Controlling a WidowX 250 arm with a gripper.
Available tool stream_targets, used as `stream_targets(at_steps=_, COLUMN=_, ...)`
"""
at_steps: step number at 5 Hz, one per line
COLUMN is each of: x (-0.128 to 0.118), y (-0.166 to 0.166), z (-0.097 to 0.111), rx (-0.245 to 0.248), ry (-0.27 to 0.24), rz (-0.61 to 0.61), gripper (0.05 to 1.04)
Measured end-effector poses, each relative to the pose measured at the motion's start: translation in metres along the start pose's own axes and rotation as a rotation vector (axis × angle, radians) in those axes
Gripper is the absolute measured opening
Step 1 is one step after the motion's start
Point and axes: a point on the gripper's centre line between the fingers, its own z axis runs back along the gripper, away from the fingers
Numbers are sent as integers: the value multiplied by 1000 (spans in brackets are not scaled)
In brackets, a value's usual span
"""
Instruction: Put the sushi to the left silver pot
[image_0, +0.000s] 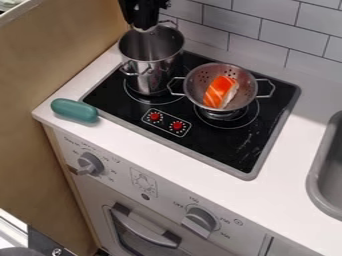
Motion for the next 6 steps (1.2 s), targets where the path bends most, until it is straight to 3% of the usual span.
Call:
stream_targets(at_steps=1, x=1, y=-2, z=-1, rx=4, ry=2, rz=5, gripper=762)
stream_targets(at_steps=2, x=0, y=-4, z=-1, rx=9, ry=13, rz=22, gripper=988)
stream_targets(at_steps=3, x=-1, y=-8, z=0, rx=6, ry=26, rz=26, gripper=999)
stream_targets(at_steps=4, x=-8, y=-15, z=4, rx=-7, ry=92, rz=37, gripper=999)
stream_targets(at_steps=5, x=-20, y=-23, z=22, rx=-18, ry=145, rz=50, gripper=999)
stream_targets(at_steps=6, x=-33, y=-30, z=39, rx=-40, ry=154, rz=22, gripper=999)
